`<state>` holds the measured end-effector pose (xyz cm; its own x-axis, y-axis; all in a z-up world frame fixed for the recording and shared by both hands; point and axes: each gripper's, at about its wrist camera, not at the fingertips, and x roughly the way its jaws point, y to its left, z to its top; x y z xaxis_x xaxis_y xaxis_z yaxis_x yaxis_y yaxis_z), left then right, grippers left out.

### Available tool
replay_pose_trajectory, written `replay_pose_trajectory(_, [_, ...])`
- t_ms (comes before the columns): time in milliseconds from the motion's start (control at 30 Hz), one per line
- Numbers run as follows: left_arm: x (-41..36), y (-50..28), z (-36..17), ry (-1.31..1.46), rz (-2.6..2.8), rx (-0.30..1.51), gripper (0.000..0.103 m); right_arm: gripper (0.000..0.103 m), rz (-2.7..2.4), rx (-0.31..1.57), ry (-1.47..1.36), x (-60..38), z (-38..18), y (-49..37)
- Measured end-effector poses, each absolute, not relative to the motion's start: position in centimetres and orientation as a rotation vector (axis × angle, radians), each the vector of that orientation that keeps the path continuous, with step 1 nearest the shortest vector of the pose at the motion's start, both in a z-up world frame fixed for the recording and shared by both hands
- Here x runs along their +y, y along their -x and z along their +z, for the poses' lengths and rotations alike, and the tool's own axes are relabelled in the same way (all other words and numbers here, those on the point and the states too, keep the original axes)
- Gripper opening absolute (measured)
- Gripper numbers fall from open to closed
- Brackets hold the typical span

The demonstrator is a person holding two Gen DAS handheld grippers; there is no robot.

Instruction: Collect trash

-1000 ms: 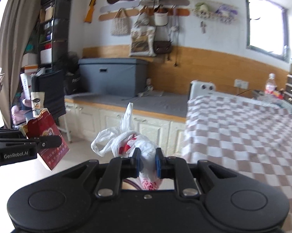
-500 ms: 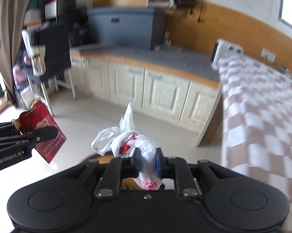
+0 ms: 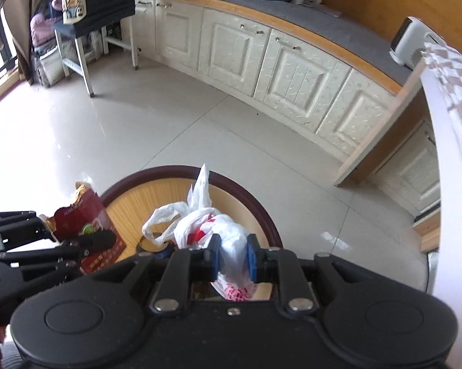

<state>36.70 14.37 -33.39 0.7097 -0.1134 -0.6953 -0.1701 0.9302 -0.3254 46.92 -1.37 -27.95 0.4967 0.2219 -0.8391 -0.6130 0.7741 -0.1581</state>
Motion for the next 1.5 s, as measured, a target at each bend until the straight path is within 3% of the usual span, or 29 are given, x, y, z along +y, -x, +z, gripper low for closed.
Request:
replay_pose_trajectory(33, [14.3,-36.8,-33.7,0.387,0.028,0.792,0.026,0.032,0.539,0.914,0.48,-1.3,-28.2,-47.1])
replay_pose_trajectory(67, [14.1,-36.9,-33.9,0.387,0.023,0.799,0.026,0.05,0.55,0.912,0.49,-1.2,-28.4,-47.1])
replay_pose_trajectory(100, [13.9,-37.2,-34.2,0.385,0.017,0.807,0.026,0.062,0.554,0.922,0.504,-1.1,-28.5,-47.1])
replay_pose_trajectory(367, [11.5,-38.2,-36.1,0.369,-0.055,0.921,0.027,0.064,0.562,1.029,0.55,-1.1,-28.3,-47.0])
replay_pose_trajectory(433, [11.1,-38.2,-36.2,0.377,-0.069,0.947,0.04,0.064,0.542,1.061,0.523,-1.6,-28.1,-47.4])
replay_pose_trajectory(500, [10.9,-37.9,-36.1,0.357,-0.063,0.951,0.065,0.064,0.534,1.091,0.493,-2.1,-28.2,-47.5])
replay_pose_trajectory(633, [10.9,-37.6,-35.2,0.321,-0.043,0.952,0.071,0.069,0.523,1.131,0.482,-2.8,-28.5,-47.4])
replay_pose_trajectory(700, [11.1,-37.3,-34.8,0.314,-0.032,0.95,0.08,0.069,0.524,1.138,0.491,-3.0,-28.6,-47.1])
replay_pose_trajectory(967, [11.9,-36.3,-32.6,0.285,-0.01,0.951,0.095,0.072,0.534,1.135,0.498,-3.3,-28.3,-45.8])
replay_pose_trajectory(1100, [12.3,-35.5,-31.2,0.28,-0.01,0.946,0.1,0.08,0.497,1.1,0.479,-3.5,-27.5,-45.1])
replay_pose_trajectory(1267, [13.0,-33.7,-29.3,0.273,-0.015,0.921,0.101,0.083,0.423,1.056,0.439,-4.6,-25.8,-43.9])
replay_pose_trajectory(1400, [13.5,-32.3,-27.2,0.262,-0.021,0.893,0.103,0.096,0.386,1.003,0.346,-5.8,-23.4,-42.2])
replay_pose_trajectory(1500, [13.6,-31.0,-25.4,0.247,-0.024,0.863,0.103,0.1,0.362,0.961,0.306,-6.3,-21.5,-40.5])
